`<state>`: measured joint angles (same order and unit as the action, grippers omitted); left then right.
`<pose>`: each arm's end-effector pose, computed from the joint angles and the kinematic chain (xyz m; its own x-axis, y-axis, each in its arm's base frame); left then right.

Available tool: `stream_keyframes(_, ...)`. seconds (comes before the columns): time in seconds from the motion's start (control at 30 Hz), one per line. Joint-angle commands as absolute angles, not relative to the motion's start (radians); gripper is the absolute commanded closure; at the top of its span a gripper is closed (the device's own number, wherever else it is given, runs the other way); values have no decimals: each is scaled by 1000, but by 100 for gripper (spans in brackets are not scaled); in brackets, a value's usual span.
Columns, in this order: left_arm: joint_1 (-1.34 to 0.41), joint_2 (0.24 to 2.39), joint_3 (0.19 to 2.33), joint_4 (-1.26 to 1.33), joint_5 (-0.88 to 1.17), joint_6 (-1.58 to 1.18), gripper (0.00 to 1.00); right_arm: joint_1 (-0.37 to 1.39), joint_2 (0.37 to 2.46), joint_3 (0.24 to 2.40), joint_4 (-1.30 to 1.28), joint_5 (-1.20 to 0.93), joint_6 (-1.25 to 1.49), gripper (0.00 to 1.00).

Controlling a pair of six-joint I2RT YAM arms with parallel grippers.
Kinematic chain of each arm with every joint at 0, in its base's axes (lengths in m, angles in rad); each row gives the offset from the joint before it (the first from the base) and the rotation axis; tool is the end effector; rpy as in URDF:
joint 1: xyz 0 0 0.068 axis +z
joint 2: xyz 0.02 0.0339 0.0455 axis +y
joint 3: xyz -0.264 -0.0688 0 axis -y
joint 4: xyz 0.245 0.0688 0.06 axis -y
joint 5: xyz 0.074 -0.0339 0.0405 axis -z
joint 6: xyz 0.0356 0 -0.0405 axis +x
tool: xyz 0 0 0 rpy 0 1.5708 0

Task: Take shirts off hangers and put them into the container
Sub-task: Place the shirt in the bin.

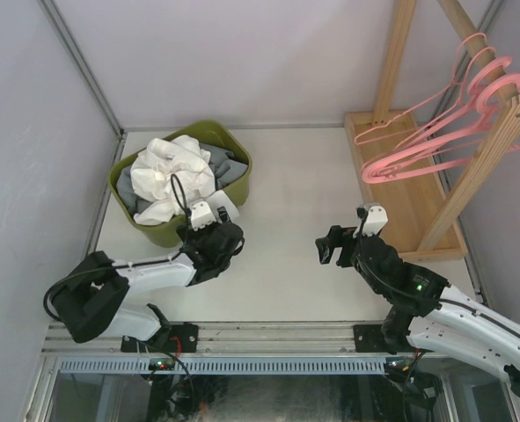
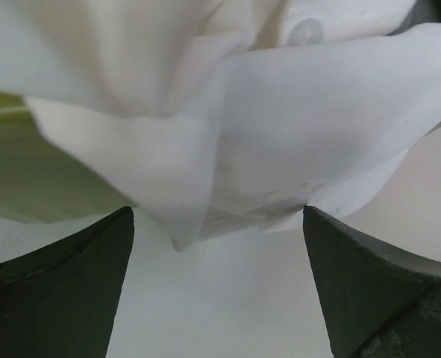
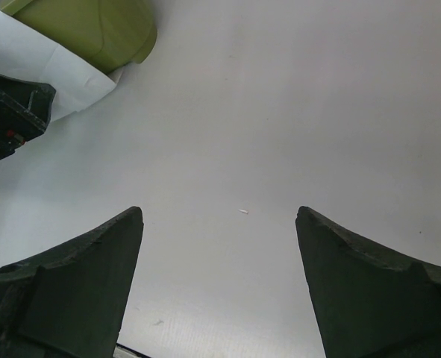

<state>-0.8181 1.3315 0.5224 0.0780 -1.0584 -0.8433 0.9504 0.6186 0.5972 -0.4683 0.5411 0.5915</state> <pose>0.1854 -0.1525 0.1730 -0.2395 -0.2799 -0.9297 -0.3979 0.9017 -0.1690 0.0983 0.1060 0.2722 -0.4685 0.1664 -0.8676 -0.2071 0.9341 0.2910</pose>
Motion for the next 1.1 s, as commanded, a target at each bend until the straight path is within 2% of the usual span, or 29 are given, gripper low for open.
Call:
stream_keyframes(0.0, -822, 1403, 523, 359, -1171, -628, 6, 942, 610, 599, -457, 546, 597, 17)
stream_keyframes(0.13, -822, 1479, 549, 441, -1161, -581, 13, 942, 606, 598, -459, 546, 593, 17)
stream_keyframes(0.3, -822, 1554, 571, 479, -1170, -569, 15, 940, 590, 599, -466, 545, 596, 17)
stream_keyframes(0.4, -818, 1574, 561, 543, -1162, -521, 21, 940, 573, 599, -478, 546, 601, 17)
stream_keyframes(0.5, -811, 1577, 567, 546, -1175, -516, 30, 938, 559, 599, -495, 552, 605, 17)
stream_keyframes(0.6, -802, 1571, 576, 545, -1168, -510, 43, 939, 555, 599, -499, 556, 606, 17)
stream_keyframes(0.83, -801, 1490, 575, 537, -1105, -432, 91, 937, 555, 598, -494, 553, 615, 17)
stream_keyframes(0.9, -801, 1438, 575, 510, -1050, -418, 99, 938, 557, 600, -492, 552, 619, 17)
stream_keyframes(1.07, -801, 1285, 615, 357, -869, -393, 100, 937, 568, 598, -474, 546, 616, 18)
